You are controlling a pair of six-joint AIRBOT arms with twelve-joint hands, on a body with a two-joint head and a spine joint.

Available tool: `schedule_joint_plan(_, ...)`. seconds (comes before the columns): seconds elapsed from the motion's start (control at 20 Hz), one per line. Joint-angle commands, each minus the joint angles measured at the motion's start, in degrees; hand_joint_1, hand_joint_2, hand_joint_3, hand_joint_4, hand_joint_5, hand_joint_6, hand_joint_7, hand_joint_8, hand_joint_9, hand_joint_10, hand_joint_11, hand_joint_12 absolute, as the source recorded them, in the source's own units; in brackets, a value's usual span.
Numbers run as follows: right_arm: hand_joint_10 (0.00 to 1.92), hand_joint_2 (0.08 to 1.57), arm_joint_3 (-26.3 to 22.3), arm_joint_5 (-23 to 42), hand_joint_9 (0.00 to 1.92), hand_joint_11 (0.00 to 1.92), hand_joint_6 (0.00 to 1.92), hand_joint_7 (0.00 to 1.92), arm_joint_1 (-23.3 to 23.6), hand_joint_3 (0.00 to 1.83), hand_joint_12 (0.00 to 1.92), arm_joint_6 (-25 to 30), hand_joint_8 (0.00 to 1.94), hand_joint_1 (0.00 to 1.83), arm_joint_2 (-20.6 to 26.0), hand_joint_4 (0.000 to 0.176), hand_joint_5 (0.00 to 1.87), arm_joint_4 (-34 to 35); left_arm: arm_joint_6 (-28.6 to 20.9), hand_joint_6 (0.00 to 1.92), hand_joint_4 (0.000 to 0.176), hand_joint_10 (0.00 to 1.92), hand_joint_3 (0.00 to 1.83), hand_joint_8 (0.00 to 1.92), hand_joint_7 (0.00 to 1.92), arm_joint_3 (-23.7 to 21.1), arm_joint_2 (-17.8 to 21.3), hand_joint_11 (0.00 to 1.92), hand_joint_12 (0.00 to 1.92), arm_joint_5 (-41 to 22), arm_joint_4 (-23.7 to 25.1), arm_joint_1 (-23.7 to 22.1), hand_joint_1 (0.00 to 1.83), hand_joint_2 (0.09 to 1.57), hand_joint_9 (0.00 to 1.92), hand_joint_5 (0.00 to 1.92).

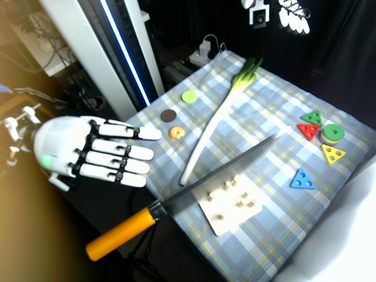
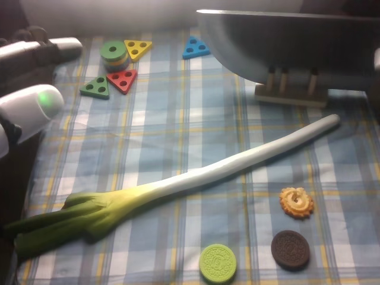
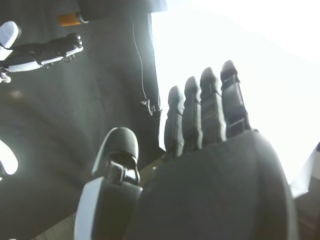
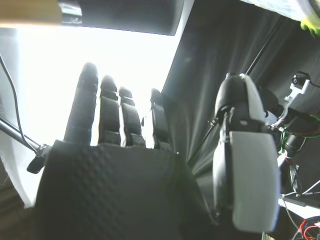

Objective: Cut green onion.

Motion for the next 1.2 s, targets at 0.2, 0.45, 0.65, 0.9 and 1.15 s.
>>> schedule_joint_plan(0.2,0.0,1.28,2.23,9.01,0.38,0.07,0.0,0.42,2.1,0.0,0.68,0.11,0.0,0.84,0.49,0.0,0.49,4.46,-0.45,0.0,0.092,0.01,0.0,0.0,0.42,0.21,-0.09,0.0,0.95,-6.66,-0.22,-0.58,0.09,1.44,0.44,0.48)
schedule_joint_plan(0.45,0.0,1.15,4.86,12.59,0.15,0.0,0.0,0.15,3.17,0.0,0.22,0.08,0.01,0.86,0.72,0.038,0.16,11.59,-0.54,0.0,0.101,0.0,0.0,0.0,0.4,0.3,-0.42,0.0,0.86,-6.04,-0.32,-0.58,0.06,1.45,0.41,0.45)
schedule_joint_plan(0.65,0.0,0.98,8.51,3.8,0.03,0.0,0.0,0.07,5.77,0.0,0.0,0.25,0.0,0.9,0.52,0.109,0.07,13.17,-1.02,0.0,0.105,0.0,0.0,0.0,0.4,0.45,-1.05,0.0,0.85,-5.98,-0.47,-0.62,0.09,1.45,0.41,0.47)
schedule_joint_plan(0.9,0.01,0.95,13.72,-10.2,0.07,0.03,0.01,0.07,12.47,0.0,0.01,0.13,0.0,1.04,-1.36,0.1,0.11,9.17,-1.04,0.0,0.11,0.01,0.0,0.0,0.41,0.57,-1.32,0.0,0.91,-5.65,-0.53,-0.61,0.09,1.44,0.45,0.48)
schedule_joint_plan(1.15,0.01,0.96,17.35,-18.09,0.13,0.08,0.0,0.13,16.01,0.01,0.04,0.09,0.0,1.1,-3.79,0.11,0.15,7.2,-1.06,0.0,0.112,0.01,0.0,0.0,0.4,0.62,-1.5,0.0,0.91,-5.38,-0.55,-0.61,0.1,1.44,0.43,0.48)
